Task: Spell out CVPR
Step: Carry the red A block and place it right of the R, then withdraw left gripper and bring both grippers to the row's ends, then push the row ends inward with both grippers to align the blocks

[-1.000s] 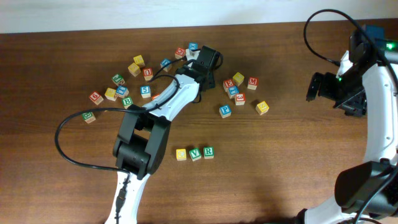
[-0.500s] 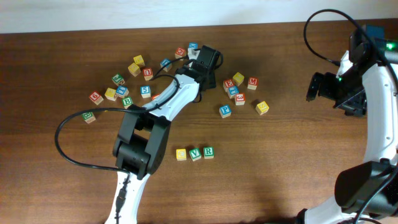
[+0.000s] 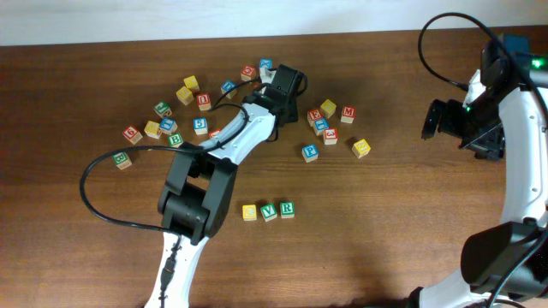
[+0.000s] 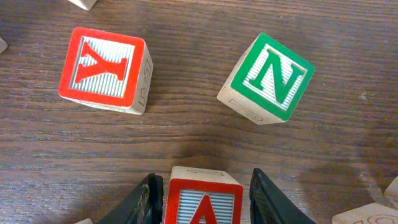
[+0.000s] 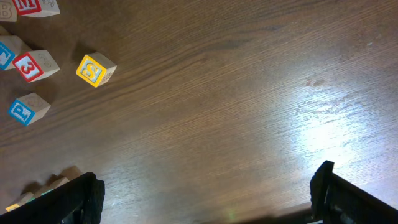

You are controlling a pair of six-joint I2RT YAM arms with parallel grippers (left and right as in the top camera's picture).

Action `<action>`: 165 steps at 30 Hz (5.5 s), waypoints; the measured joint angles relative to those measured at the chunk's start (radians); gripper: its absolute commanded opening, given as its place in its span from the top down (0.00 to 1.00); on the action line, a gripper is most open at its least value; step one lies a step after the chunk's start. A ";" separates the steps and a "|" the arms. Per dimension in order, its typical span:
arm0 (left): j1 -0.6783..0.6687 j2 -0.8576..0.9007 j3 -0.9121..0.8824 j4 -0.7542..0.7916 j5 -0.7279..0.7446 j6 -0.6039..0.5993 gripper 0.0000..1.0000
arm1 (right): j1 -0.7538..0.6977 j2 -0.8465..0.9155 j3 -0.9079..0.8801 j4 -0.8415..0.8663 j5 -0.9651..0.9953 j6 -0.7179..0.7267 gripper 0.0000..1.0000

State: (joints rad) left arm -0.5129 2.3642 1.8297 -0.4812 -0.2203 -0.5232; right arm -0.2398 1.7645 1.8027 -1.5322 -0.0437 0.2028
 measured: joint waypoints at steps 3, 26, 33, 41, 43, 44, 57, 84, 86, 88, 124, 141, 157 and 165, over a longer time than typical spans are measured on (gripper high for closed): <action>0.000 0.000 0.000 0.000 -0.001 0.004 0.75 | 0.000 0.000 0.000 0.000 0.000 0.000 0.02; -0.050 -0.453 0.002 -0.735 0.480 0.031 0.73 | 0.000 0.000 0.000 0.003 -0.003 0.000 0.02; -0.331 -0.458 -0.164 -0.701 0.317 -0.075 0.73 | 0.000 0.000 0.000 0.002 -0.002 0.000 0.02; -0.332 -0.464 -0.572 -0.154 0.289 -0.234 0.72 | 0.000 0.000 0.000 0.002 -0.003 -0.001 0.02; -0.332 -0.464 -0.587 -0.091 0.251 -0.238 0.70 | 0.000 0.000 0.000 0.002 -0.003 -0.001 0.02; -0.332 -0.464 -0.590 -0.079 0.239 -0.241 0.72 | 0.000 0.000 0.000 0.002 -0.002 0.000 0.02; -0.394 -0.465 -0.609 -0.072 0.107 -0.245 0.41 | 0.000 0.000 0.000 0.002 -0.003 0.000 0.02; 0.258 -0.626 -0.584 -0.757 0.226 0.024 1.00 | 0.245 -0.002 -0.341 0.008 -0.251 -0.086 0.96; 0.258 -0.608 -0.587 -0.744 0.274 0.051 1.00 | 0.315 0.001 -0.474 0.098 -0.267 -0.084 0.96; 0.257 -0.608 -0.614 -0.673 0.290 0.060 1.00 | 0.369 -0.002 -0.554 0.242 -0.293 -0.030 0.96; 0.177 -0.518 -0.817 -0.255 0.635 0.056 1.00 | 0.706 0.000 -0.823 0.850 -0.324 0.243 0.95; 0.173 -0.539 -0.768 -0.370 0.449 0.095 1.00 | 0.713 0.000 -0.823 0.837 -0.345 0.326 0.96; 0.172 -0.565 -0.705 -0.325 0.438 0.074 1.00 | 0.710 0.000 -0.823 0.808 -0.391 0.373 0.94; 0.073 -0.565 -0.706 -0.282 0.449 0.074 1.00 | 0.528 0.002 -0.823 0.703 -0.358 0.264 0.92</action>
State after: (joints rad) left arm -0.4400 1.7988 1.1240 -0.7628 0.2283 -0.4496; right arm 0.2878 1.7664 0.9794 -0.8288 -0.4015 0.4664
